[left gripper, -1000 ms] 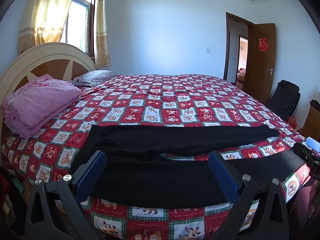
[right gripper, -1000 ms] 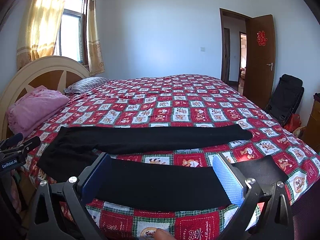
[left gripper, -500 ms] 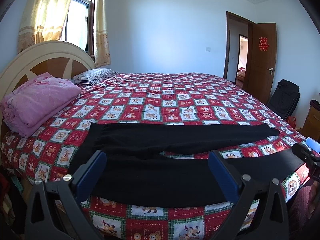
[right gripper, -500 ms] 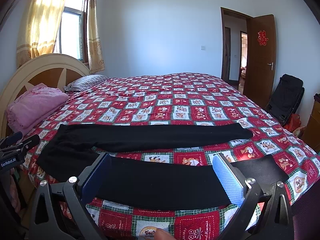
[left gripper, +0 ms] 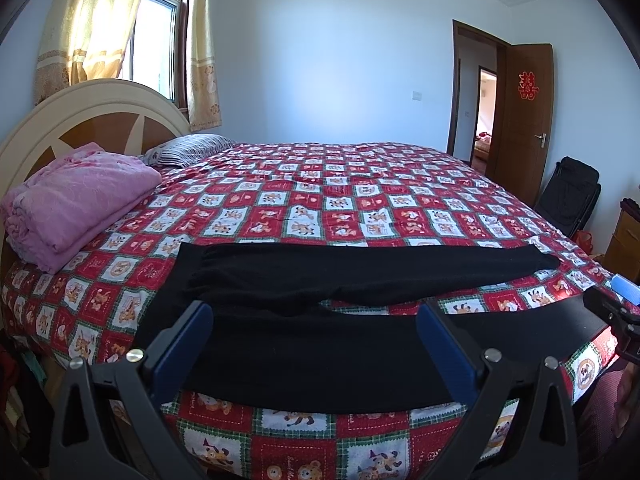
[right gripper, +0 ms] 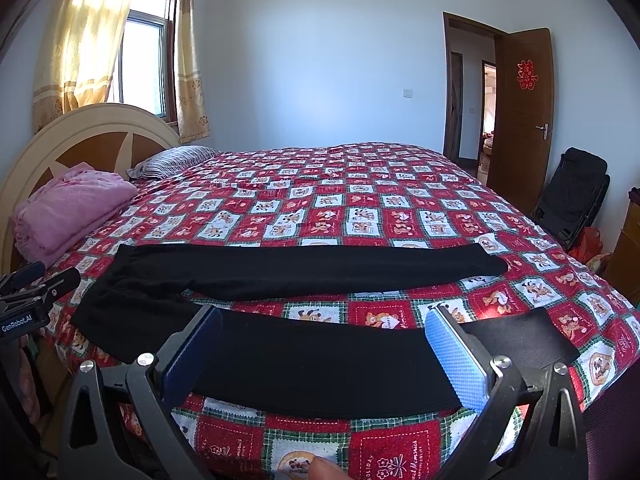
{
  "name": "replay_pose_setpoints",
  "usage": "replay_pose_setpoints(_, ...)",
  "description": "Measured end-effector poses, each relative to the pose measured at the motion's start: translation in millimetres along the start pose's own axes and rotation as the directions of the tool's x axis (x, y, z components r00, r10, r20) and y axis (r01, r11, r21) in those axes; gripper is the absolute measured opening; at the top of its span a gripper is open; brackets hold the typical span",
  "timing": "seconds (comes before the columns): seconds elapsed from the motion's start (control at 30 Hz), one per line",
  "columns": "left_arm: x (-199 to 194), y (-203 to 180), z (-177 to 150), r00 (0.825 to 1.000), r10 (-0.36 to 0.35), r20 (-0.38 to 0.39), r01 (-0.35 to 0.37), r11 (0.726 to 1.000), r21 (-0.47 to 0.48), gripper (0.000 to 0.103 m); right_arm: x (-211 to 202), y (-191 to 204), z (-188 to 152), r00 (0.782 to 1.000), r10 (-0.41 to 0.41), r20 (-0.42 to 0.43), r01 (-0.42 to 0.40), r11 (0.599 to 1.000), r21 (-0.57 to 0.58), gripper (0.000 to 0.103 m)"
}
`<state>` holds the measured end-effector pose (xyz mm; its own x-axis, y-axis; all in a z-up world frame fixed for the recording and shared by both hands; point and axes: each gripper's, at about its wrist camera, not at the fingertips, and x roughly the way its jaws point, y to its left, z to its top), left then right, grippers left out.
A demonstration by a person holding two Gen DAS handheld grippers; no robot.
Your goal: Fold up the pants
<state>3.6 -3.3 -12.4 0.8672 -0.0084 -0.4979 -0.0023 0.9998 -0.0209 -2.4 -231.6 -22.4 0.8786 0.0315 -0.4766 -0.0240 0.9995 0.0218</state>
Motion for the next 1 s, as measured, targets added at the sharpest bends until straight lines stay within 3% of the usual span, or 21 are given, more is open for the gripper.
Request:
replay_pose_setpoints(0.7, 28, 4, -15, 0.997, -0.016, -0.070, 0.015, 1.000, -0.013, 0.103, 25, 1, -11, 0.998, -0.001, -0.060, 0.000, 1.000, -0.010, 0.102)
replay_pose_setpoints(0.8, 42, 11, -17, 0.997, -0.015, -0.081, 0.015, 1.000, -0.008, 0.103, 33, -4, -13, 0.995, 0.071, -0.072, -0.070, 0.998, 0.006, 0.102)
replay_pose_setpoints(0.9, 69, 38, -15, 0.994, 0.054, -0.095, -0.054, 0.999, -0.004, 0.103, 45, -11, -17, 0.992, 0.098, -0.085, -0.097, 0.995, 0.011, 0.102)
replay_pose_setpoints(1.0, 94, 77, -11, 0.986, 0.108, -0.127, -0.117, 0.991, -0.062, 0.103, 64, -21, -21, 0.986, 0.103, -0.129, -0.099, 0.995, 0.034, 0.102)
